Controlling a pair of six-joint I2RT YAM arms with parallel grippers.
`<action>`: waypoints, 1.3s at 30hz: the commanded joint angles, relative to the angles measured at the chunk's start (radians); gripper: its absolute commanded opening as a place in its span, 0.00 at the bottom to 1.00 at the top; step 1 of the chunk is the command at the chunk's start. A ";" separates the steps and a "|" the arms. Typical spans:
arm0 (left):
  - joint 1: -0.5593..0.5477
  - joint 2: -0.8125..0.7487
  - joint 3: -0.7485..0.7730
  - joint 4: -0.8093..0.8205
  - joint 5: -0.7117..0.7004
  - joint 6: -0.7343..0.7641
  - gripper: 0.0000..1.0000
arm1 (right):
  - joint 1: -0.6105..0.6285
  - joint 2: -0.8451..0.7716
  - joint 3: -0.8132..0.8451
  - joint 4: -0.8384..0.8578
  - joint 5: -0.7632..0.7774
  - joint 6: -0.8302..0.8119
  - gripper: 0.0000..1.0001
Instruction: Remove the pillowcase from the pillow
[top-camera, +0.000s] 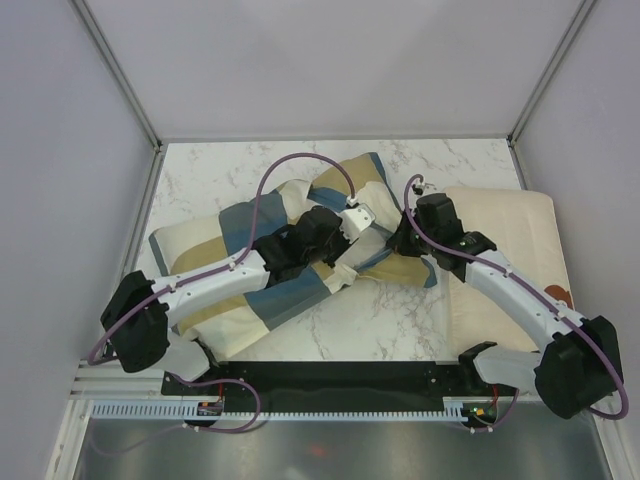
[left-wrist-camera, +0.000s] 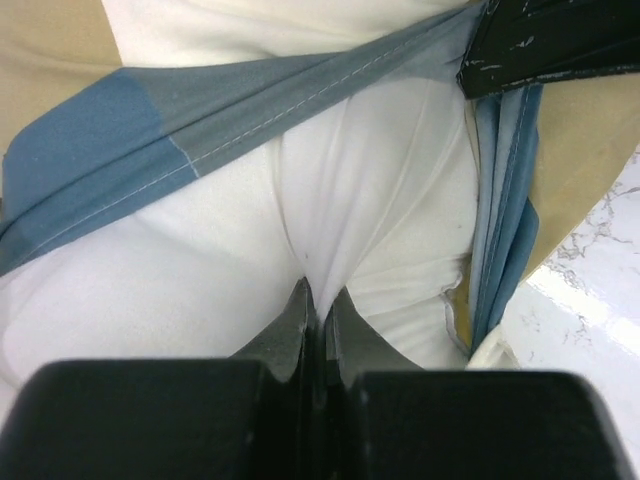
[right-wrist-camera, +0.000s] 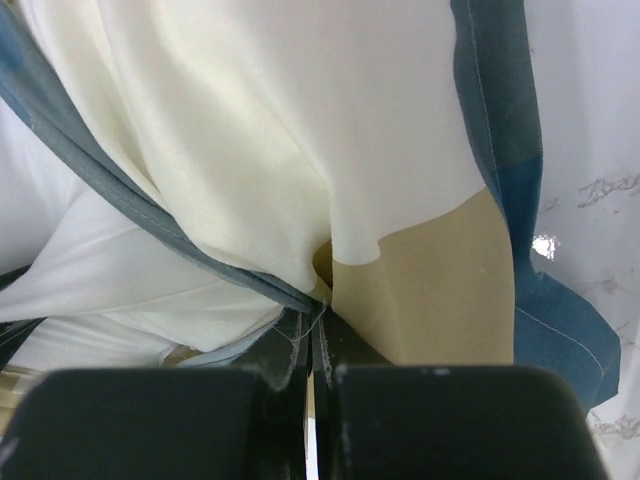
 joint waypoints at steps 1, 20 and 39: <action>0.071 -0.131 -0.027 -0.213 -0.182 -0.026 0.02 | -0.176 0.020 -0.026 -0.204 0.369 -0.138 0.00; 0.255 -0.323 -0.069 -0.181 -0.161 -0.061 0.02 | -0.264 0.104 -0.021 -0.207 0.363 -0.170 0.00; 0.528 -0.458 -0.069 -0.112 -0.061 -0.124 0.02 | -0.264 0.121 -0.016 -0.214 0.358 -0.170 0.00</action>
